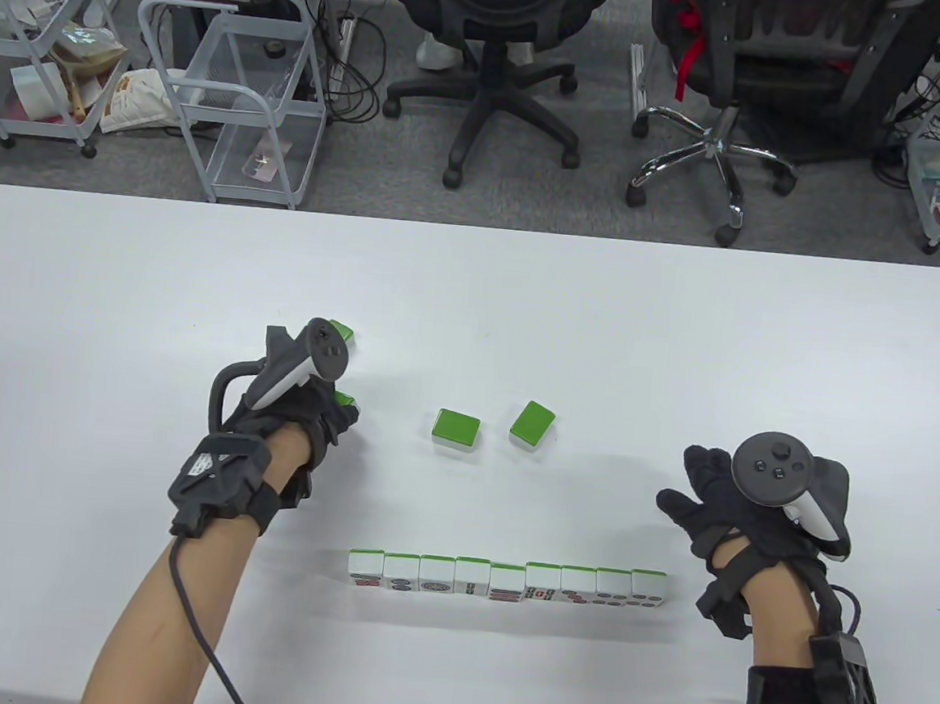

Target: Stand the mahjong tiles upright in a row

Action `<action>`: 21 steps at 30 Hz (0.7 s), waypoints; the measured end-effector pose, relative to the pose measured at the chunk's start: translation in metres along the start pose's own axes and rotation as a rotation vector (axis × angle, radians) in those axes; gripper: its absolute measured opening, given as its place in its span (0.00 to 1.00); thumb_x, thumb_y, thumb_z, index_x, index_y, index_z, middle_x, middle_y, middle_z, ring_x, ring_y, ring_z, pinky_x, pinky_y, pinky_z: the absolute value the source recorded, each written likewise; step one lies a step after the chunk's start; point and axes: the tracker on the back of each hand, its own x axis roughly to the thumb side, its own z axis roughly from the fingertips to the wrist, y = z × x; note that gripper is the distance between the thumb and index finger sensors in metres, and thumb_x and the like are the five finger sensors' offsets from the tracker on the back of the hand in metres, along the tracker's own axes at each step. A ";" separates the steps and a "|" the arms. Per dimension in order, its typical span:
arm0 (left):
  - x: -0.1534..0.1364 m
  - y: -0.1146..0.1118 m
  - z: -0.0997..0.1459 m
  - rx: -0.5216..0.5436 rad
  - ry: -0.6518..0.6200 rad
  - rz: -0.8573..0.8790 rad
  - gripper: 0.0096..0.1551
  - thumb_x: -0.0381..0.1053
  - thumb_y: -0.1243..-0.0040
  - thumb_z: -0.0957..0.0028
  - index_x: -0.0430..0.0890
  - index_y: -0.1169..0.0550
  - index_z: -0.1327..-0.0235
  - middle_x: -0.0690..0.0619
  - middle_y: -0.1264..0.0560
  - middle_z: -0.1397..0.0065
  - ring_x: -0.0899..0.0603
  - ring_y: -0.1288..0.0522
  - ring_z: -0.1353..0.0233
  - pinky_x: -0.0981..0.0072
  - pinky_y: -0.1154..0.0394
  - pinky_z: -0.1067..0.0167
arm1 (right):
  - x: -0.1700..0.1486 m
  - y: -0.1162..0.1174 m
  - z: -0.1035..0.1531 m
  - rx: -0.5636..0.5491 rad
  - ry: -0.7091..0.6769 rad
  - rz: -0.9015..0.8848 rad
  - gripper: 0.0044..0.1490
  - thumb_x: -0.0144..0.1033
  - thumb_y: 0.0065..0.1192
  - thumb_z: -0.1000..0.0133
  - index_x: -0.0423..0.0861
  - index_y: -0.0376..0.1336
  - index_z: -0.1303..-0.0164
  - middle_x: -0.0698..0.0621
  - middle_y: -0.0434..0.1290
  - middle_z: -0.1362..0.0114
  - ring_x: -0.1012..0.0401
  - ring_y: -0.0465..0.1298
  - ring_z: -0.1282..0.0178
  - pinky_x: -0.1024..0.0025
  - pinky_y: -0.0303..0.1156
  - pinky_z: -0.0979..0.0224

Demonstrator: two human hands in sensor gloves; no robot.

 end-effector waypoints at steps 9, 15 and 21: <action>-0.025 -0.036 0.030 -0.479 -0.370 0.216 0.45 0.71 0.38 0.70 0.51 0.28 0.40 0.52 0.20 0.34 0.46 0.10 0.43 0.50 0.21 0.37 | -0.001 0.004 -0.001 0.020 0.005 -0.016 0.52 0.55 0.61 0.58 0.37 0.51 0.31 0.31 0.50 0.23 0.28 0.56 0.28 0.32 0.60 0.35; -0.023 -0.060 0.045 -0.545 -0.458 0.137 0.44 0.70 0.38 0.70 0.51 0.28 0.39 0.52 0.21 0.33 0.46 0.10 0.42 0.49 0.21 0.35 | -0.001 0.004 0.000 0.027 0.007 -0.029 0.53 0.55 0.61 0.58 0.37 0.50 0.31 0.30 0.50 0.23 0.28 0.56 0.28 0.33 0.60 0.34; -0.011 -0.071 0.059 -0.539 -0.514 0.023 0.42 0.69 0.37 0.69 0.52 0.27 0.40 0.52 0.21 0.33 0.47 0.10 0.42 0.49 0.22 0.34 | -0.002 0.004 0.000 0.034 0.011 -0.044 0.53 0.55 0.61 0.58 0.37 0.50 0.31 0.30 0.50 0.23 0.28 0.56 0.28 0.32 0.60 0.34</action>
